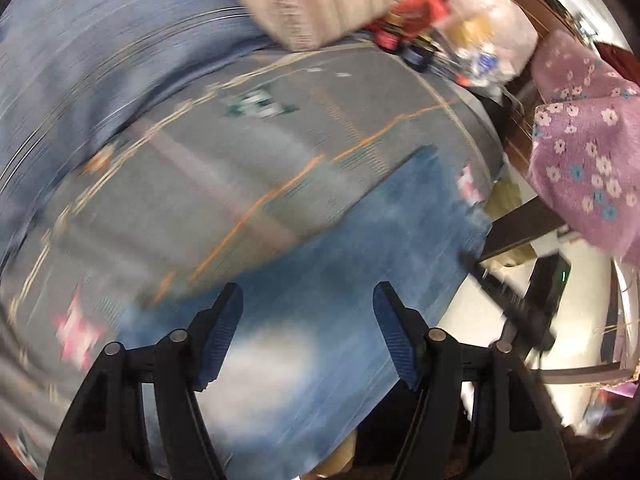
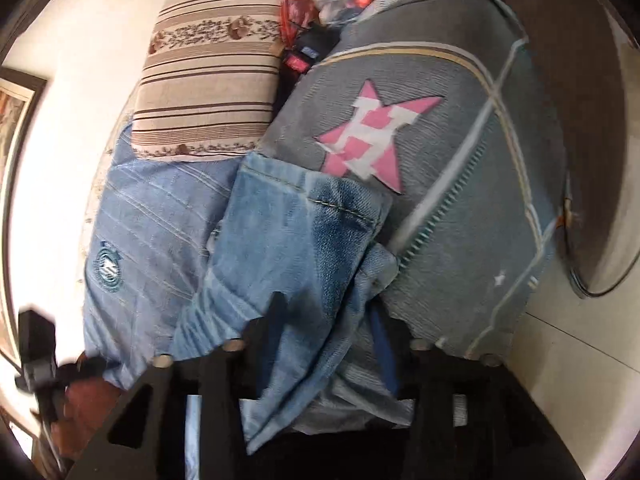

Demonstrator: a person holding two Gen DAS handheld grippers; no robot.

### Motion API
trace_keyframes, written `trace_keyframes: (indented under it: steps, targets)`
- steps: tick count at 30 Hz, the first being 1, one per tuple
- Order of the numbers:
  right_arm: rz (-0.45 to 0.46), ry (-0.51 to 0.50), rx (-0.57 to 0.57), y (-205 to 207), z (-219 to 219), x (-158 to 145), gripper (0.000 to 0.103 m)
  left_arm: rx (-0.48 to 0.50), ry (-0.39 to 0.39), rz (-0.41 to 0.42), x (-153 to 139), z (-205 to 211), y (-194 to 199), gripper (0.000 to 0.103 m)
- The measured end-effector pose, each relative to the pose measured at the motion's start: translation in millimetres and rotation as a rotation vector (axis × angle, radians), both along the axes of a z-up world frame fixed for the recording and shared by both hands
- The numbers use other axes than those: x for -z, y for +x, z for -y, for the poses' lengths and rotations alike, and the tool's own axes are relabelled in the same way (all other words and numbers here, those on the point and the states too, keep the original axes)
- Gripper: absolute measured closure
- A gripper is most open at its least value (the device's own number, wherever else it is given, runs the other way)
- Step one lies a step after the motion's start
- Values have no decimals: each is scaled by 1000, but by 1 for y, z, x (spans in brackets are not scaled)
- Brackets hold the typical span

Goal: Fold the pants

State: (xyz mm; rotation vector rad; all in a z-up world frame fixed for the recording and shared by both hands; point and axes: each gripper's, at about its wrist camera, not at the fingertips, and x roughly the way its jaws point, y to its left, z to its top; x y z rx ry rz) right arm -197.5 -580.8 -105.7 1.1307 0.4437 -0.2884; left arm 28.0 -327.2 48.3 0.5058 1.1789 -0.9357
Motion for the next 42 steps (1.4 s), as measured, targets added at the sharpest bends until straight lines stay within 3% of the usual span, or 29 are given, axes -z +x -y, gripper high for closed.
trace_keyframes:
  steps: [3,5,8,10,14,20,26,29,30,32,34,36,39,42]
  targets:
    - [52,-38,-27,0,0,-4,69,63,2,-50,11,66,2,36]
    - [36,-38,-44,3,2,0,68,71,18,-90,25,105,7,36]
    - [51,-21,-43,4,4,4,67,75,58,-215,51,145,16,36]
    - [53,-31,-58,5,3,3,62,97,101,-243,65,162,18,36]
    - [71,-45,-87,5,1,2,52,250,171,-234,82,184,5,36]
    - [90,-45,-92,4,0,2,51,458,301,-98,101,196,-27,36]
    - [107,-39,-89,0,2,7,71,535,235,-141,96,201,-54,31]
    - [105,-35,-88,-1,3,9,73,592,231,-59,100,198,-68,31]
    - [107,-31,-87,-1,3,10,73,592,221,-50,101,197,-68,34]
    - [111,-24,-85,0,3,10,70,554,170,-65,96,195,-64,48]
    - [106,-33,-82,1,3,9,71,527,152,-96,94,193,-61,75]
    - [84,-46,-74,1,2,8,82,516,145,-92,92,189,-62,89]
    - [75,-42,-72,1,2,4,89,501,88,-115,79,173,-62,93]
    - [68,-135,-88,0,-6,-17,89,478,12,-122,55,154,-59,93]
